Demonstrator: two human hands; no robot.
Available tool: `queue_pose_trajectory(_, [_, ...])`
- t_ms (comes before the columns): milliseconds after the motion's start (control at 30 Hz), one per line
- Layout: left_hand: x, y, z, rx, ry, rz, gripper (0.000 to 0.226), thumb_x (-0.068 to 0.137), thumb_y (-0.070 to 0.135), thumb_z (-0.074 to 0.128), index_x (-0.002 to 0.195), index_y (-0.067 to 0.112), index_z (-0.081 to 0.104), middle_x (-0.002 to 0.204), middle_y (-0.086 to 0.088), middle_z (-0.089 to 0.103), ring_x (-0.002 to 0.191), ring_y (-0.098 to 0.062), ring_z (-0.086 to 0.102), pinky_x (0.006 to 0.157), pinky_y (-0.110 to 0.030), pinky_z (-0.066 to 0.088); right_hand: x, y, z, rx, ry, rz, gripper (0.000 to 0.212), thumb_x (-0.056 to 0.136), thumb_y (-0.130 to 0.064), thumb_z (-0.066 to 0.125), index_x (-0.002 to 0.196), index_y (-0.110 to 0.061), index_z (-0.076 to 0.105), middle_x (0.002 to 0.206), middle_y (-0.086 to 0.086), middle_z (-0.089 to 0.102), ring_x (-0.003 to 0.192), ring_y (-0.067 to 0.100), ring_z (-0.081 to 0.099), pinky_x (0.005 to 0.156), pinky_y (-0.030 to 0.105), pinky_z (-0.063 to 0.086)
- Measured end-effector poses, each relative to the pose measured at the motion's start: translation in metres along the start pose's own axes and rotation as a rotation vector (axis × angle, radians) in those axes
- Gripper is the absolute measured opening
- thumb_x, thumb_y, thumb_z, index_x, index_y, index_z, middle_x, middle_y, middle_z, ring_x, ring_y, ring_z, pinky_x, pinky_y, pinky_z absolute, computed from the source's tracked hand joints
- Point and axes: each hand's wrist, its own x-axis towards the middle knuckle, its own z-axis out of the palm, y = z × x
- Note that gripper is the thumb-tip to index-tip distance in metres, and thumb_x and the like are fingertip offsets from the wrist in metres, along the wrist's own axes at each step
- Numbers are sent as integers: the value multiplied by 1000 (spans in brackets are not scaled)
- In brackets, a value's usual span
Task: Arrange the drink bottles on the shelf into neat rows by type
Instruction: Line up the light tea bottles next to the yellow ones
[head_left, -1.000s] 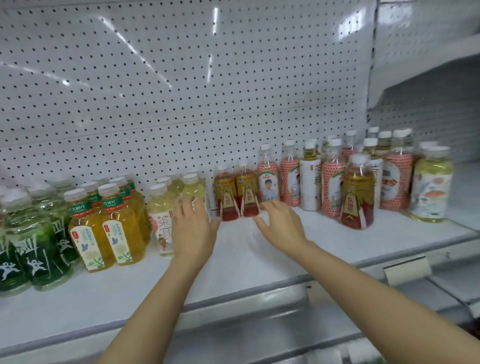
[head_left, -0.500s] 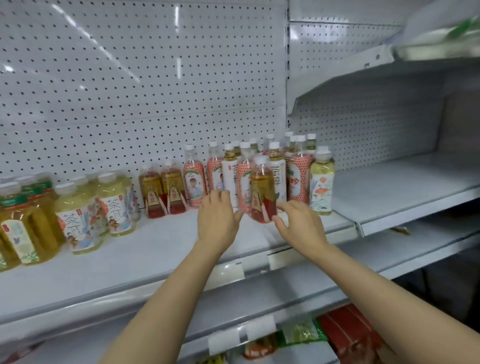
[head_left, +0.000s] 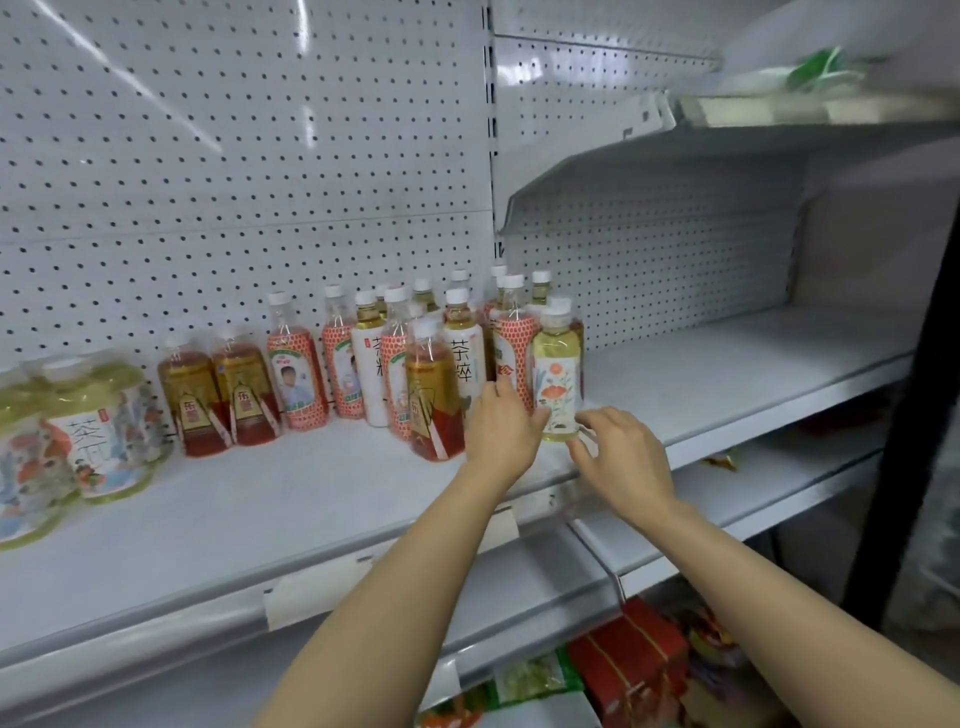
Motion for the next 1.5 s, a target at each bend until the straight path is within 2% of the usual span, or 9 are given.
queue_pose_trajectory(200, [38,18,46,-251,-62,-153,80,86,44,70,143,4,29,144,-18,41,128,-36,46,103,-47,43,21,29,4,-37,38,28,26,86,-26,64,106,-9,67,100,9,69,95,29,62,77,36,49])
queue_pose_trajectory(567, [45,26,64,-318,19,-211,73,82,36,74,135,4,36,134,-14,47,120,-30,49,91,-35,43,41,55,37,59,-9,96,30,89,-26,60,115,-12,64,112,7,66,104,26,59,80,36,48])
queue_pose_trajectory(733, [30,28,54,-358,83,-249,83,62,65,57,123,11,42,117,-6,60,106,-26,61,83,-45,55,60,61,45,123,-52,75,28,91,-27,56,115,-12,62,113,8,64,102,27,59,77,35,48])
queue_pose_trajectory(833, [16,32,41,-382,121,-253,66,77,51,65,123,13,39,110,-1,60,99,-23,63,79,-42,57,71,65,49,146,-78,68,31,93,-32,54,116,-12,59,114,10,62,101,28,58,75,34,46])
queue_pose_trajectory(900, [10,29,36,-392,184,-270,54,82,46,65,119,19,36,107,-2,60,94,-21,64,77,-42,58,81,69,54,173,-107,95,38,93,-33,55,120,-7,54,118,15,58,106,31,55,79,37,46])
queue_pose_trajectory(1033, [-9,23,21,-389,308,-287,51,86,41,66,116,21,31,102,2,59,85,-13,63,69,-35,58,105,74,63,361,-159,183,68,90,-37,61,140,-1,32,135,22,47,123,36,45,95,42,42])
queue_pose_trajectory(1133, [-24,15,8,-390,405,-304,53,82,42,68,114,24,30,101,5,58,86,-11,63,67,-32,57,122,75,74,537,-232,244,83,84,-39,68,145,-6,22,138,20,43,124,36,46,98,46,43])
queue_pose_trajectory(1300, [-48,1,-14,-332,493,-345,52,85,31,71,115,20,30,98,8,53,86,-7,60,63,-29,55,138,70,89,742,-311,277,80,73,-38,79,134,-12,33,126,9,55,112,26,56,91,38,48])
queue_pose_trajectory(1500, [-71,-22,-34,-325,603,-431,50,85,27,71,114,17,33,96,5,54,84,-5,57,57,-22,44,127,62,92,803,-223,329,77,68,-40,82,124,-12,37,119,8,56,106,25,58,87,41,52])
